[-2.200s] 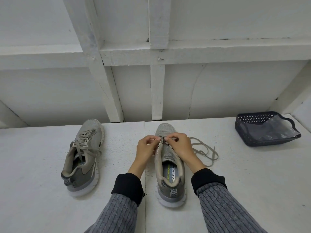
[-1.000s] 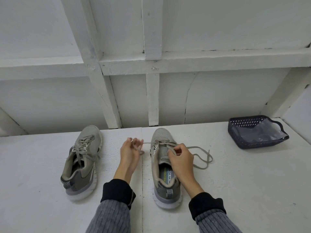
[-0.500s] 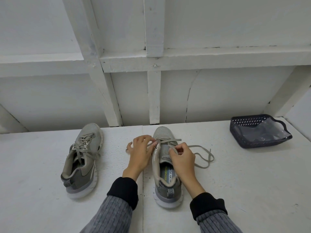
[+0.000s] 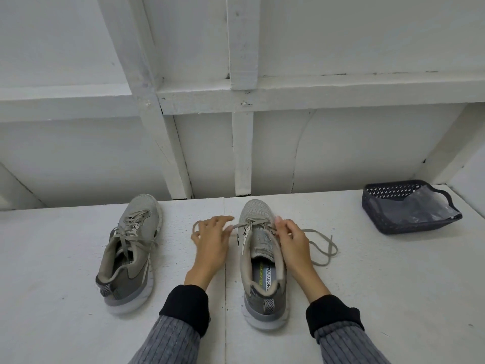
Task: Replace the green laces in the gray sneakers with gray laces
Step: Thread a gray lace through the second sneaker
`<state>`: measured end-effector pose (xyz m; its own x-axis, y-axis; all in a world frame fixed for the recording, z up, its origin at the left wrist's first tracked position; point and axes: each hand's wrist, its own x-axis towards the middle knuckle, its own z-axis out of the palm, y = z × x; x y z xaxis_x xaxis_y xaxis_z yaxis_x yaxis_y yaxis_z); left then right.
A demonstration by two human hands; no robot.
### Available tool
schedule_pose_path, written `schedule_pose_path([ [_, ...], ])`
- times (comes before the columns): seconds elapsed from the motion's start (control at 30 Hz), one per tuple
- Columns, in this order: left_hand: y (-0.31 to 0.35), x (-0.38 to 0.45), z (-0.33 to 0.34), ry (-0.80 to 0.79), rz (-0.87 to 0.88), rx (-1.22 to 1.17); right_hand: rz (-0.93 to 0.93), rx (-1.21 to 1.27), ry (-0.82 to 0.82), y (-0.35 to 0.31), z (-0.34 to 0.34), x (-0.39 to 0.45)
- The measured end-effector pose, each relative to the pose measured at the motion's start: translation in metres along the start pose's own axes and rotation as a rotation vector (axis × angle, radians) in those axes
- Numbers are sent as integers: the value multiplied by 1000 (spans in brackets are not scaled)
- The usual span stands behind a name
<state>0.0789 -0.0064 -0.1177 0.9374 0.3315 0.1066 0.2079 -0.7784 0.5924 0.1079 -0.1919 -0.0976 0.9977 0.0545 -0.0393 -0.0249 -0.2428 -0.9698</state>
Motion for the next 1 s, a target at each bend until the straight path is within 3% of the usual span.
schedule_pose_path([
  [0.27,12,4,9,-76,-53,-137,-126,-363,-65,17,-7,29],
  [0.47,-1,9,-4,-161,30,161,-117,-472,-27,16,-8,26],
  [0.53,-4,15,-6,-287,-4,17,-83,-439,-9,17,-7,26],
  [0.63,0,15,-20,-382,-29,-384,-50,-345,8,15,-8,26],
  [0.87,33,11,-44,-279,-68,-1041,19,-162,1,3,-11,15],
  [0.93,43,13,-49,-275,-20,-1072,21,-124,4,-2,-12,12],
  [1.0,49,14,-51,-261,36,-947,20,-101,1,-6,-14,9],
])
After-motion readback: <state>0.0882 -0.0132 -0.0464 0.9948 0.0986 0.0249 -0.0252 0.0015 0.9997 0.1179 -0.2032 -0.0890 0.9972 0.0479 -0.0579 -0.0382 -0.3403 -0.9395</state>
